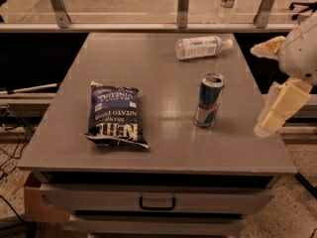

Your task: Knock redbull can over

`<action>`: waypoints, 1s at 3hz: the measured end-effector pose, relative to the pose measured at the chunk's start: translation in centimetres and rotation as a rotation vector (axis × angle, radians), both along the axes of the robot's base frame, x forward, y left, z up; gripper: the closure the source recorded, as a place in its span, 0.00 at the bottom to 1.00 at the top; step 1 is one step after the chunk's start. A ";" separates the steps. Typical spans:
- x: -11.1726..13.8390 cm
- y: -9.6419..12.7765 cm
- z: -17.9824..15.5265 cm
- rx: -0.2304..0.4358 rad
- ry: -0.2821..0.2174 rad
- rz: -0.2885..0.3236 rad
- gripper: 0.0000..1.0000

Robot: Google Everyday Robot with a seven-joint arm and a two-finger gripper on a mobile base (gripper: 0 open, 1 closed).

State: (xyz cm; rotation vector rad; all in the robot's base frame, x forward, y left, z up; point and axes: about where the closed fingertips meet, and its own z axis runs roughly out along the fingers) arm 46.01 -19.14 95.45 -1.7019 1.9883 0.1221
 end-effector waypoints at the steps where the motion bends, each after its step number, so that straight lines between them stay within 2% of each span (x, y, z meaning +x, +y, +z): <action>1: 1.9 2.1 -2.4 0.201 0.037 0.080 0.00; 2: 2.9 3.0 -3.4 0.324 0.070 0.095 0.00; 3: 3.6 3.9 -4.3 0.411 0.077 0.107 0.00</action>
Offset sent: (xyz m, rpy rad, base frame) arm 0.0430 0.0342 -0.0451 0.4759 0.1129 0.1060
